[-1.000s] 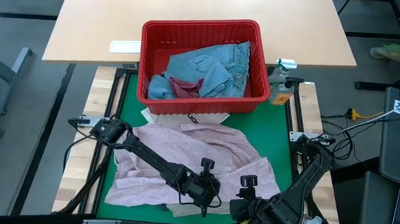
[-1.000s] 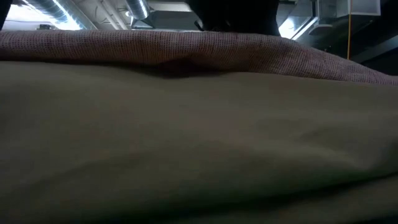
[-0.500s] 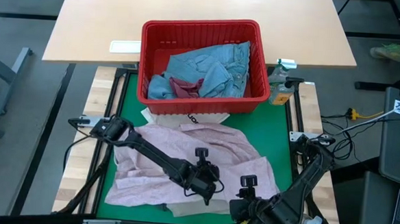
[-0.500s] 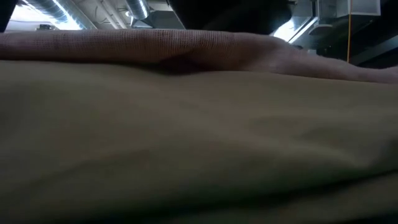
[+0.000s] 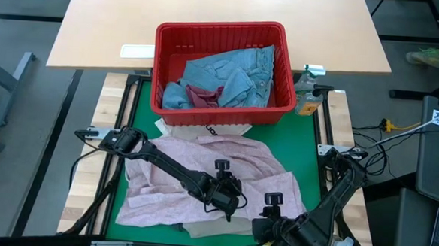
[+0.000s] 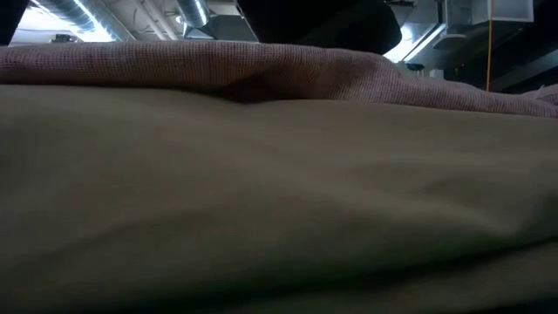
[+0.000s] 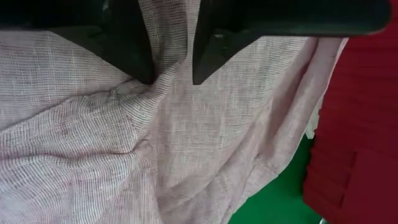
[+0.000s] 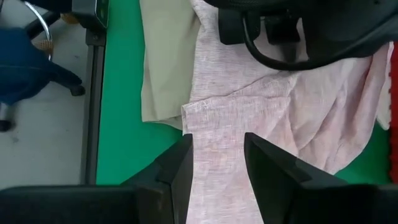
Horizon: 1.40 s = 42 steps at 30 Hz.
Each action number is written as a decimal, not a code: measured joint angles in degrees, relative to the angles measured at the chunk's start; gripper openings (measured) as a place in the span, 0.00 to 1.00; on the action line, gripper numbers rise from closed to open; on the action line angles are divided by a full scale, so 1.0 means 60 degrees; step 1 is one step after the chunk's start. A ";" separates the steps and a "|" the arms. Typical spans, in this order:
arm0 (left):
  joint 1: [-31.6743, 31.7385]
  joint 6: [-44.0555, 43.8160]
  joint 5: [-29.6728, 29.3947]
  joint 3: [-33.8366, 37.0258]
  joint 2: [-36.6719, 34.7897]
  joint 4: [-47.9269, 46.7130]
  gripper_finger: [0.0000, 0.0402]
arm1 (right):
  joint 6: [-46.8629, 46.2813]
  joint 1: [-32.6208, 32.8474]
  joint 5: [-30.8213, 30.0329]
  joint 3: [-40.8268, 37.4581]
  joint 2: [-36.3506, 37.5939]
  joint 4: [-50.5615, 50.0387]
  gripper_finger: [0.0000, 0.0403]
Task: Fold laundry
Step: Fold the pink shirt
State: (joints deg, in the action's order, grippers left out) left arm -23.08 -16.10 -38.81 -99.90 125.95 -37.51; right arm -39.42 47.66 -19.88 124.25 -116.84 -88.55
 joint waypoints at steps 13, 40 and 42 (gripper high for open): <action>-0.0559 0.1189 0.0283 -0.2316 -0.0007 -0.1776 0.28 | -0.0707 0.0714 -0.0374 -0.0011 -0.0001 -0.0002 0.36; -0.0190 0.0482 0.1782 -0.2937 -0.2483 -0.8755 0.09 | 0.3373 -0.2700 -0.1688 -0.1907 0.1895 -0.0146 0.36; -0.0190 0.0263 0.1772 -0.2283 -0.3232 -0.8744 0.07 | 0.3377 -0.3104 -0.1693 -0.2851 0.2404 0.0062 0.36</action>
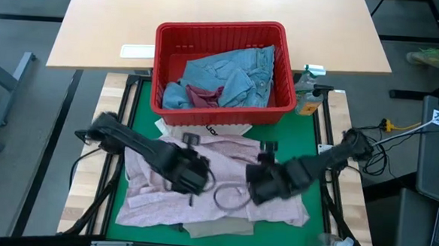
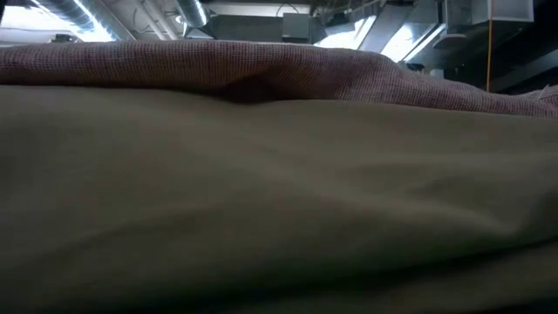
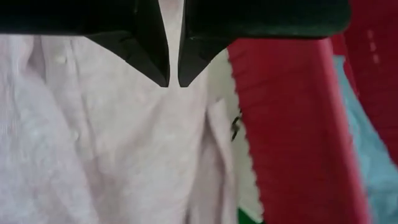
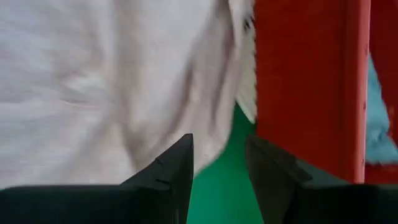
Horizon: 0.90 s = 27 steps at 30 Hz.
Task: Fold laundry
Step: Fold the pink shirt
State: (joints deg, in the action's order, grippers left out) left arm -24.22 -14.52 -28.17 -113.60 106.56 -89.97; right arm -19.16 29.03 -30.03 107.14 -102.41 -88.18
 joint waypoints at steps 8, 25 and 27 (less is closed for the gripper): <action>-0.0232 -0.2581 -0.0250 0.3901 -0.3928 0.0187 0.06 | 0.0785 -0.1879 0.1755 -0.5302 0.2844 0.4672 0.36; -0.0263 -0.3741 -0.0459 0.8244 -0.6375 0.2116 0.16 | 0.0469 -0.6321 0.4065 -1.0685 0.3862 0.9866 0.36; -0.0195 -0.3749 -0.0394 0.8380 -0.6366 0.2258 0.20 | 0.0521 -0.6530 0.4118 -1.0827 0.3862 1.0110 0.36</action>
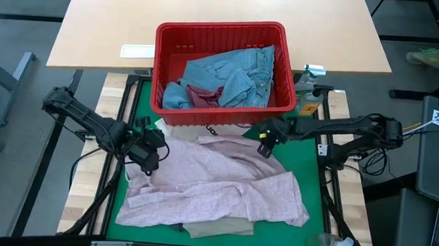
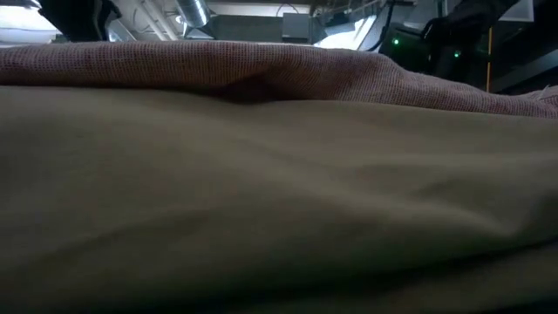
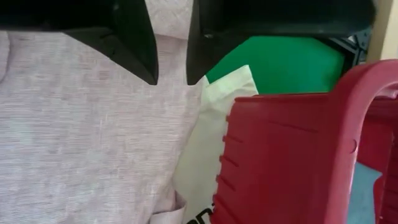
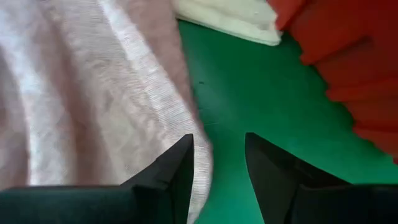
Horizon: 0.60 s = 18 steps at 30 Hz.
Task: Fold laundry
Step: Fold the pink shirt
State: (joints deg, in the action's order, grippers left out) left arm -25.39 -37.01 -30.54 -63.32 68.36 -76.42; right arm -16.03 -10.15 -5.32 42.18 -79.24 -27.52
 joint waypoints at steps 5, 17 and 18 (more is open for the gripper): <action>0.0154 -0.0006 0.0013 0.0009 -0.0007 0.0394 0.29 | 0.0000 -0.0150 0.0040 -0.0207 0.0000 0.0537 0.36; 0.0165 -0.0018 0.0268 0.0013 -0.0007 0.0921 0.36 | -0.0273 -0.0121 0.0512 -0.1279 -0.0013 0.2318 0.36; 0.0166 -0.0015 0.0272 0.0013 -0.0007 0.0919 0.36 | -0.0277 -0.0121 0.0499 -0.1349 -0.0015 0.2451 0.36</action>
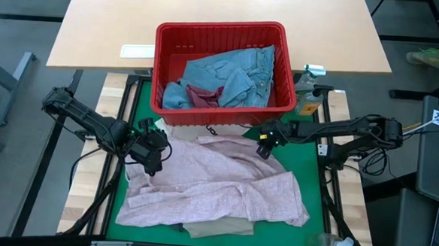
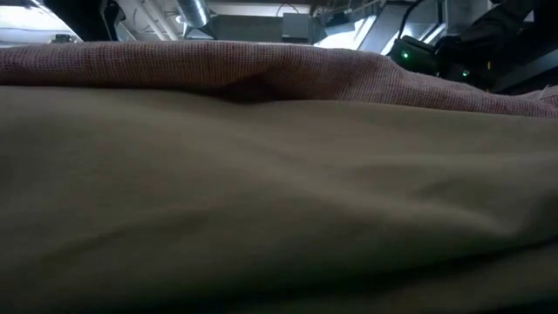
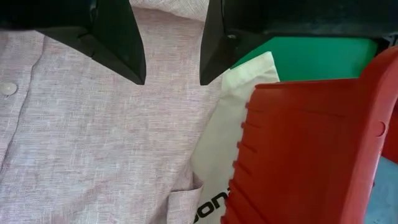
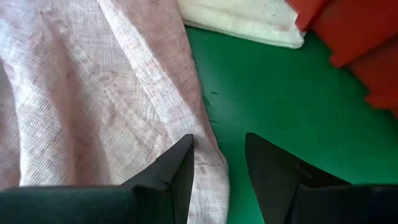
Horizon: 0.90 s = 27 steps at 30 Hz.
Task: Fold laundry
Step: Fold the pink shirt
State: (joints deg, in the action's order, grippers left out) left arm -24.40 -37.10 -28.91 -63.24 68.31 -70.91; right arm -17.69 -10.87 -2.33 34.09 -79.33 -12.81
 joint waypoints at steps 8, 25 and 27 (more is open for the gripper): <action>0.0002 0.0000 0.0000 0.0000 0.0000 -0.0002 0.36 | -0.0005 0.0004 0.0264 -0.0330 -0.0007 0.0365 0.26; 0.0002 -0.0807 0.0203 0.0002 0.0004 -0.0027 0.31 | 0.0802 0.0004 0.0333 0.2168 0.0572 -0.1945 0.01; 0.0002 -0.0824 0.0200 0.0004 0.0004 -0.0027 0.30 | 0.0897 0.0011 0.0082 0.2641 0.0683 -0.2697 0.02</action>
State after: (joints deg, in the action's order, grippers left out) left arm -24.38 -42.05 -27.70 -63.22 68.34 -71.07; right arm -12.31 -10.81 -1.83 49.93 -75.23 -28.99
